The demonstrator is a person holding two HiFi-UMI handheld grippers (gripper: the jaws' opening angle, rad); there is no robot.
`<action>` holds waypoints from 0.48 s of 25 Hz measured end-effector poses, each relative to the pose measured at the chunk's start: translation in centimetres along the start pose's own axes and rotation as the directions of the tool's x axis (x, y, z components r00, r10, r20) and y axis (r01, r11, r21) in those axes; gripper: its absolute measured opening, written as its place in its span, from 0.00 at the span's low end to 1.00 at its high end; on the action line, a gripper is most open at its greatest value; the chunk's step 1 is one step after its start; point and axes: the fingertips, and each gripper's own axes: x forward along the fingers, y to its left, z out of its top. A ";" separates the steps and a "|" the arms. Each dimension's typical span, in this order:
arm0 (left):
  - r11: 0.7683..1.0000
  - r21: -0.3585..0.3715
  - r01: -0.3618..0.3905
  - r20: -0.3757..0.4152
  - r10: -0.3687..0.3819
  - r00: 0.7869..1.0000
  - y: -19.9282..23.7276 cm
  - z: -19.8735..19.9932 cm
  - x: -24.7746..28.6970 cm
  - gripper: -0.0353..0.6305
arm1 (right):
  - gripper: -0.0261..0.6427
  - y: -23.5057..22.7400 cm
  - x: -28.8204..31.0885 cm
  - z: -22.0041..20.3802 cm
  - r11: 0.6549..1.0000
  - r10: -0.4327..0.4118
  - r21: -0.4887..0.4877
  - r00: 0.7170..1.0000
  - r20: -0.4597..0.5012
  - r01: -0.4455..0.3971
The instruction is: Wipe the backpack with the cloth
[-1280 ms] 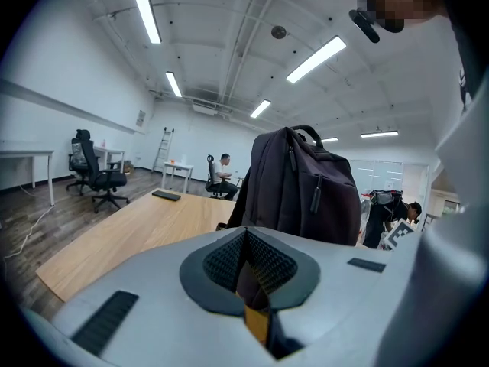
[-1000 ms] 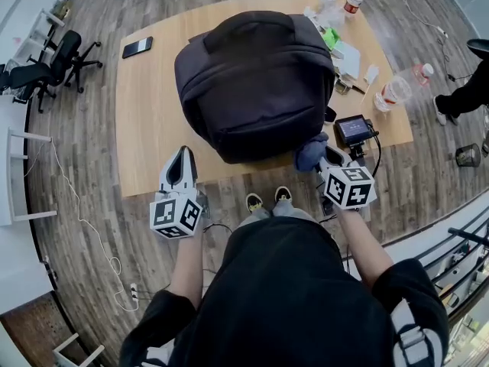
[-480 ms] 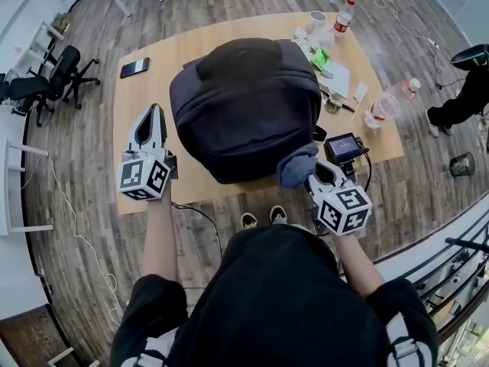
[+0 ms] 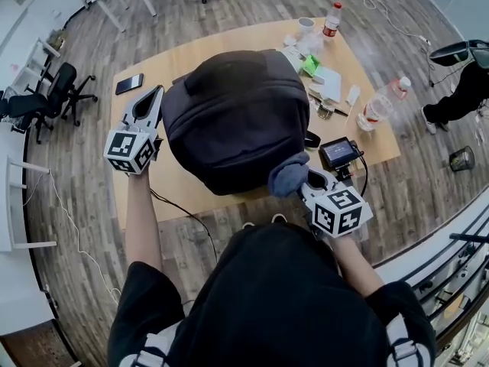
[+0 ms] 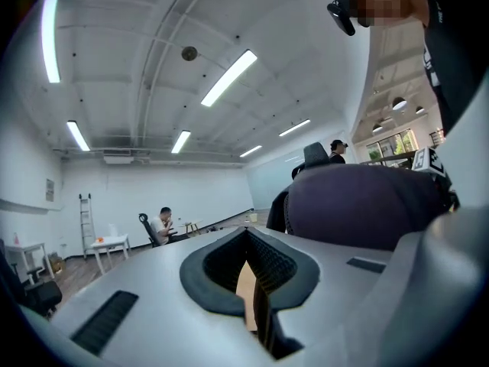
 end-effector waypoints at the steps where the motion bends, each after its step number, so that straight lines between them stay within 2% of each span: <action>1: 1.000 0.017 0.019 -0.007 -0.018 1.000 -0.1 0.0 0.1 0.08 | 0.14 -0.1 0.1 0.0 1.000 -0.001 0.006 1.000 -0.001 0.001; 5: 0.992 0.114 0.062 -0.057 -0.056 0.997 -0.6 -0.4 0.3 0.08 | 0.14 -0.5 0.4 0.3 1.000 -0.010 0.022 1.000 -0.003 0.010; 12: 0.972 0.148 0.180 -0.041 -0.176 0.984 -2.6 -0.3 -0.7 0.08 | 0.14 -1.5 1.0 0.5 1.000 -0.007 0.030 1.000 -0.015 0.007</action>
